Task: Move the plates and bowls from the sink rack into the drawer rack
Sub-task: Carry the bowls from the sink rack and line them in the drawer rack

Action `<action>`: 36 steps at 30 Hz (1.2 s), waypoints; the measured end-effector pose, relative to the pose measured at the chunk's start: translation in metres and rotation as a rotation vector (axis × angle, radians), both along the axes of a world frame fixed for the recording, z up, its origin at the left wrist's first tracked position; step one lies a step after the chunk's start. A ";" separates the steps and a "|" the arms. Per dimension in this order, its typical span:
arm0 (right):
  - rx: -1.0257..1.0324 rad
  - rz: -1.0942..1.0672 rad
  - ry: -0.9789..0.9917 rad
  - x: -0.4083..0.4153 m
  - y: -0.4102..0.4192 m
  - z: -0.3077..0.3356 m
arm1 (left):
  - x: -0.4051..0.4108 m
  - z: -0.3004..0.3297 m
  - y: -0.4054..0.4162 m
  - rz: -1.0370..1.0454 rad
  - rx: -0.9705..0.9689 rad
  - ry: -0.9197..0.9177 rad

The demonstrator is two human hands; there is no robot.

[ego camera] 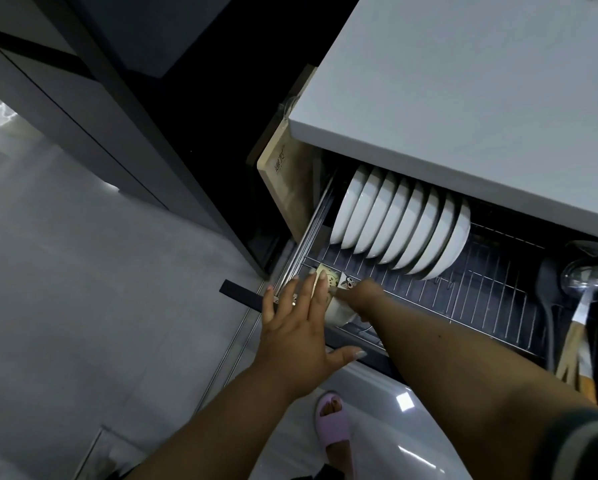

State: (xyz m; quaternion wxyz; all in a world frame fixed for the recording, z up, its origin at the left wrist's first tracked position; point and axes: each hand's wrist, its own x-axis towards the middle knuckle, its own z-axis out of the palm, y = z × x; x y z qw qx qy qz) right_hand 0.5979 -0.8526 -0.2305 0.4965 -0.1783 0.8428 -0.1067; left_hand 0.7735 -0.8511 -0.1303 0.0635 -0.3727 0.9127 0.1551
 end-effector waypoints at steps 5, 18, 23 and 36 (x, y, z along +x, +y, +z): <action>-0.125 -0.122 0.002 -0.017 0.014 0.028 | -0.002 0.009 -0.002 -0.001 0.043 -0.133; -0.434 -0.237 0.311 -0.084 0.174 0.164 | -0.112 0.052 0.049 -0.056 0.169 0.077; -0.443 -0.379 0.475 -0.122 0.274 0.198 | -0.174 0.069 0.111 -0.207 0.223 0.177; -0.433 -0.739 0.708 -0.190 0.539 0.243 | -0.310 0.111 0.342 -0.552 0.281 0.227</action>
